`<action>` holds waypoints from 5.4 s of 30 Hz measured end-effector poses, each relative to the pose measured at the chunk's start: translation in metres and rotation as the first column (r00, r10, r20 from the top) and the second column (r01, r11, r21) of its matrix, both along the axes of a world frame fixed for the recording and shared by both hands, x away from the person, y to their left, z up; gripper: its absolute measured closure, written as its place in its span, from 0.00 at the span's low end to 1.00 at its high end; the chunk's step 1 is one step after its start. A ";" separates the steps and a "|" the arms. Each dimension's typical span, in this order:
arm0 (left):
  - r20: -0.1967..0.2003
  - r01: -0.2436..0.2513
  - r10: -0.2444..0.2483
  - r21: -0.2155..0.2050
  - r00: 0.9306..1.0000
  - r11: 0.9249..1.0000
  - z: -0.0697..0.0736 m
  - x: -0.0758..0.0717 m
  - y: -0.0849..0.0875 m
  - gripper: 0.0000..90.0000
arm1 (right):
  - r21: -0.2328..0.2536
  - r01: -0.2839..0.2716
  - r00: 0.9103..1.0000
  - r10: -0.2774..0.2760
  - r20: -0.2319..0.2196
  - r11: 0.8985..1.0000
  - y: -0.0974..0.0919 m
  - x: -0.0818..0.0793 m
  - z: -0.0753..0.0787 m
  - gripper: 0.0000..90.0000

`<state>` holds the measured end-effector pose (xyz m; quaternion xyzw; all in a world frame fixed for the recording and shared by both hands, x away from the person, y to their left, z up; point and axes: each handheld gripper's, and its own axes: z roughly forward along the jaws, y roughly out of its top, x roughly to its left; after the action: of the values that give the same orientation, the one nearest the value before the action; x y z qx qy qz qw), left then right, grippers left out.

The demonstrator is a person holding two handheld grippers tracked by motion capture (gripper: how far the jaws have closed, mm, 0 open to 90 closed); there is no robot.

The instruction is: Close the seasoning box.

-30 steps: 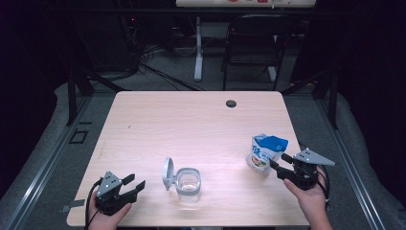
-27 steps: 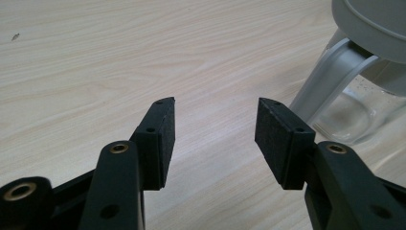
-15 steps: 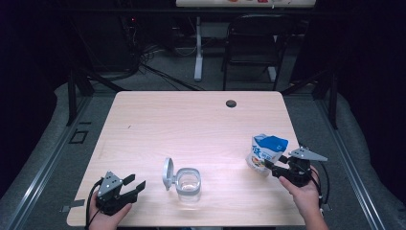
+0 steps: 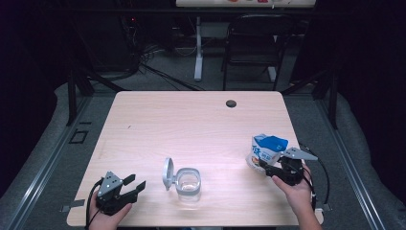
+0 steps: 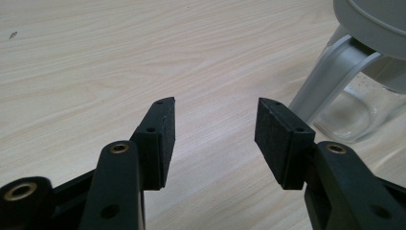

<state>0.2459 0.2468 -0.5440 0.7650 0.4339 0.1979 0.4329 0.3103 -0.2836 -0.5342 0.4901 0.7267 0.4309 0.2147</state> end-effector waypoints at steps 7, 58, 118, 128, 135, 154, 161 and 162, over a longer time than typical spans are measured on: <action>-0.003 0.000 0.000 0.001 1.000 1.000 0.000 0.000 0.000 0.56 | -0.007 0.005 1.000 -0.005 0.004 1.000 0.004 0.003 -0.004 0.44; -0.003 -0.005 0.005 0.003 1.000 1.000 0.000 0.001 0.000 0.56 | 0.048 -0.071 0.997 0.071 -0.014 0.996 0.023 -0.014 -0.004 0.56; -0.005 -0.004 0.004 0.004 1.000 1.000 0.000 0.001 0.002 0.56 | 0.130 -0.025 0.987 0.045 -0.154 0.991 0.029 0.009 -0.025 0.35; -0.007 -0.004 0.004 0.004 1.000 1.000 0.000 0.001 0.002 0.56 | 0.134 -0.026 0.986 0.047 -0.160 0.991 0.029 0.010 -0.026 0.35; -0.004 -0.005 0.005 0.000 1.000 1.000 0.000 0.001 0.002 0.56 | 0.143 -0.023 0.985 0.047 -0.164 0.989 0.031 0.011 -0.030 0.33; -0.008 -0.009 0.009 0.000 1.000 1.000 0.000 0.001 0.002 0.56 | 0.153 -0.031 0.986 0.056 -0.158 0.988 0.033 0.011 -0.032 0.38; -0.006 -0.009 0.009 0.002 1.000 1.000 0.000 0.001 0.002 0.56 | 0.125 -0.027 0.985 0.048 -0.168 0.992 0.034 0.012 -0.033 0.36; -0.006 -0.009 0.009 0.002 1.000 1.000 0.000 0.001 0.002 0.56 | 0.125 -0.027 0.985 0.048 -0.168 0.992 0.034 0.012 -0.033 0.36</action>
<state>0.2472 0.2492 -0.5436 0.7641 0.4384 0.1977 0.4300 0.3224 -0.2500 -0.5677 0.5236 0.7237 0.4352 0.1129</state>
